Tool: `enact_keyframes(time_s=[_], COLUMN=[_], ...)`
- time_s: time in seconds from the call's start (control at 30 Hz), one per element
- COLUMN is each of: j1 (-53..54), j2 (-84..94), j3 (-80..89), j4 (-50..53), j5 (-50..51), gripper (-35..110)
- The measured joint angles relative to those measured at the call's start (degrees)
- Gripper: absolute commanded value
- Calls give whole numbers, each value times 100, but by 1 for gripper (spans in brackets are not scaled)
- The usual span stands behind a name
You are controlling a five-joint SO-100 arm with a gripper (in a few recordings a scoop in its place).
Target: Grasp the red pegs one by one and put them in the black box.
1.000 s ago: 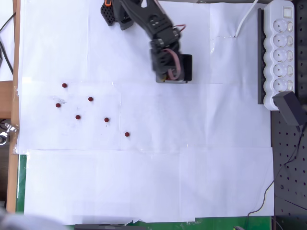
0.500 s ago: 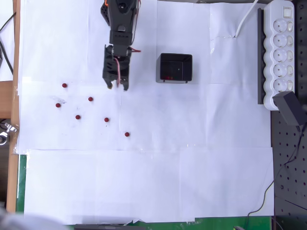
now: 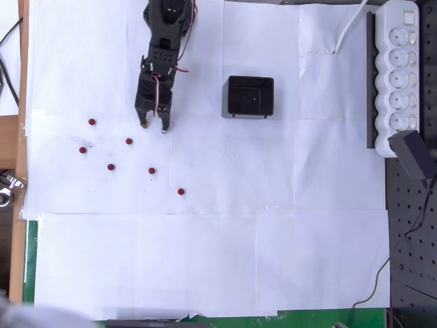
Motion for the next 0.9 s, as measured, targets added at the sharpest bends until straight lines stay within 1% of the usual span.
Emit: enact_keyframes(time_s=[0.37,0.63,0.9], j1=[492,668,668], j2=[756,1195,1644], j3=[0,149,571], j4=[-1099,-1556,-1696], j5=[44,97,132], gripper=[20,20,20])
